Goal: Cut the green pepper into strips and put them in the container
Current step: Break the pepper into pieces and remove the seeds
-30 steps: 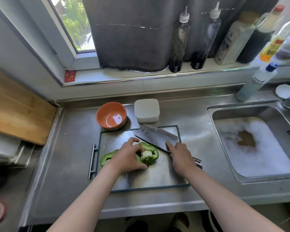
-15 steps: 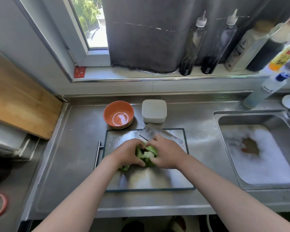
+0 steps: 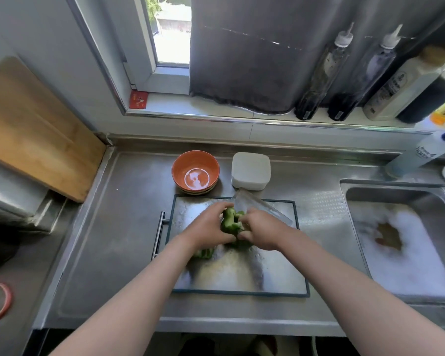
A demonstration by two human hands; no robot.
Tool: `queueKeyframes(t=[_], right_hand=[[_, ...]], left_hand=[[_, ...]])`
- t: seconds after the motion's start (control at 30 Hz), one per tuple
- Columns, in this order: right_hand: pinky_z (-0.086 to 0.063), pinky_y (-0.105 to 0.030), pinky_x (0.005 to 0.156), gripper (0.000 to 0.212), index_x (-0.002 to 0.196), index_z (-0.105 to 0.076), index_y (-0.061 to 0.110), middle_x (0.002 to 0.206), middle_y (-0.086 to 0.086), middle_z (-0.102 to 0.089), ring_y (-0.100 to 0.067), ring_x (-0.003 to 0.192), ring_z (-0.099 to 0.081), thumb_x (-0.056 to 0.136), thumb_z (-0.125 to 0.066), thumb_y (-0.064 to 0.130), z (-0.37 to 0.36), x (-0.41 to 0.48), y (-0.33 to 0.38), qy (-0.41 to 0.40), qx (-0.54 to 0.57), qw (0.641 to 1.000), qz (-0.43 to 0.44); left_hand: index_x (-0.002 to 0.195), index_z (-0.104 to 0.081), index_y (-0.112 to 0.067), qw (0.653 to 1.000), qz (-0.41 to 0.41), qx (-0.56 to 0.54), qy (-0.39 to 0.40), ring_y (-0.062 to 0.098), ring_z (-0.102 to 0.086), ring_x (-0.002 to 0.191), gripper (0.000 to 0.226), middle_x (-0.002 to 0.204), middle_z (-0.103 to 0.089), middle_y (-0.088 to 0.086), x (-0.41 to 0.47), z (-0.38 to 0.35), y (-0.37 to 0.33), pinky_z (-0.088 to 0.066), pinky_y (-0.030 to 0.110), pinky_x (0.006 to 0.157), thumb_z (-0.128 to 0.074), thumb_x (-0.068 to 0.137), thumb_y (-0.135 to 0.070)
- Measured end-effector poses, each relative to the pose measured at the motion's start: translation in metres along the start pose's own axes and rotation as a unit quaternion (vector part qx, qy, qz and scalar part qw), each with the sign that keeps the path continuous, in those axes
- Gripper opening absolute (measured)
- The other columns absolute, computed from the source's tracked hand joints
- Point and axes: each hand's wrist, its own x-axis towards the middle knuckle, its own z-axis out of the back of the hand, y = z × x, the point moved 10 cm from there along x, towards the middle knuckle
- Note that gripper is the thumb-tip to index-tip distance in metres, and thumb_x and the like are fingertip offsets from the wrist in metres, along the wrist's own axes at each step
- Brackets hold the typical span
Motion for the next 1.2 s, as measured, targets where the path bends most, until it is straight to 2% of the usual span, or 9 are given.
queueKeyframes(t=[0.1,0.2,0.27,0.37,0.6,0.77,0.87,1.0,1.2], right_hand=[[-0.046,-0.039,0.077,0.021,0.091,-0.066,0.008,0.096,-0.013,-0.056,-0.028,0.087,-0.057,0.093,-0.068,0.029,0.013,-0.004,-0.018,-0.038,0.116,0.992,-0.029],[-0.055,-0.050,0.074,0.014,0.079,-0.070,0.017,0.086,-0.012,-0.064,-0.026,0.071,-0.063,0.092,-0.069,0.022,0.014,-0.007,-0.037,-0.056,0.240,0.968,-0.050],[-0.058,-0.053,0.075,0.019,0.077,-0.070,0.024,0.081,-0.004,-0.065,-0.019,0.068,-0.064,0.095,-0.066,0.018,0.011,-0.009,-0.047,-0.054,0.313,0.946,-0.062],[-0.061,-0.054,0.074,0.016,0.090,-0.073,0.023,0.091,-0.004,-0.065,-0.026,0.086,-0.069,0.098,-0.063,0.013,0.005,-0.012,-0.057,-0.051,0.408,0.908,-0.080],[-0.062,-0.039,0.060,0.029,0.095,-0.072,0.036,0.094,0.008,-0.065,-0.008,0.075,-0.068,0.097,-0.059,0.009,0.009,-0.011,-0.050,-0.061,0.391,0.917,-0.048],[-0.062,-0.042,0.061,0.022,0.120,-0.069,0.009,0.106,-0.020,-0.067,-0.024,0.086,-0.069,0.101,-0.059,0.014,0.009,-0.011,-0.059,-0.031,0.431,0.900,-0.061],[-0.061,-0.038,0.062,0.026,0.125,-0.064,0.004,0.115,-0.029,-0.065,-0.031,0.093,-0.067,0.103,-0.056,0.014,0.010,-0.015,-0.061,-0.018,0.490,0.869,-0.066],[-0.061,-0.037,0.064,0.026,0.126,-0.064,0.006,0.113,-0.023,-0.069,-0.027,0.091,-0.069,0.102,-0.058,0.016,0.013,-0.023,-0.060,-0.019,0.521,0.850,-0.072],[-0.063,-0.042,0.069,0.019,0.117,-0.070,0.014,0.097,-0.006,-0.075,-0.022,0.085,-0.073,0.101,-0.061,0.016,0.025,-0.036,-0.057,-0.049,0.484,0.870,-0.073]], left_hand=[[0.148,-0.034,-0.027,0.999,0.008,-0.025,0.033,0.006,-0.043,0.129,0.102,0.141,-0.041,-0.010,0.005,-0.011,-0.003,-0.037,0.020,0.105,-0.091,0.064,-0.024],[0.149,-0.028,-0.028,0.992,0.026,-0.115,0.042,0.001,-0.054,0.114,0.097,0.126,-0.049,-0.017,0.013,-0.019,-0.010,-0.042,0.009,0.091,-0.086,0.074,-0.011],[0.148,-0.036,-0.022,0.986,0.032,-0.157,0.045,0.010,-0.059,0.114,0.085,0.124,-0.056,-0.010,0.019,-0.023,-0.013,-0.047,0.016,0.094,-0.082,0.078,-0.009],[0.143,-0.041,-0.037,0.977,0.037,-0.202,0.049,0.013,-0.062,0.116,0.073,0.128,-0.060,-0.006,0.027,-0.029,-0.012,-0.050,0.034,0.102,-0.078,0.084,-0.017],[0.138,-0.046,-0.037,0.953,0.052,-0.273,0.120,0.019,-0.065,0.109,0.066,0.125,-0.060,0.004,0.033,-0.038,-0.015,-0.058,0.034,0.085,-0.070,0.088,-0.002],[0.135,-0.050,-0.041,0.944,0.075,-0.297,0.120,0.011,-0.068,0.097,0.059,0.116,-0.065,-0.001,0.033,-0.033,-0.015,-0.055,0.037,0.087,-0.074,0.087,-0.016],[0.139,-0.047,-0.038,0.906,0.102,-0.387,0.137,0.017,-0.068,0.107,0.055,0.128,-0.062,0.001,0.031,-0.039,-0.019,-0.058,0.034,0.084,-0.065,0.093,-0.013],[0.140,-0.047,-0.034,0.892,0.101,-0.412,0.156,0.023,-0.065,0.115,0.053,0.139,-0.055,0.003,0.029,-0.040,-0.027,-0.057,0.031,0.080,-0.061,0.096,-0.008],[0.135,-0.052,-0.034,0.908,0.092,-0.380,0.147,0.024,-0.067,0.108,0.049,0.134,-0.057,0.006,0.027,-0.036,-0.039,-0.057,0.029,0.072,-0.068,0.092,-0.014]])
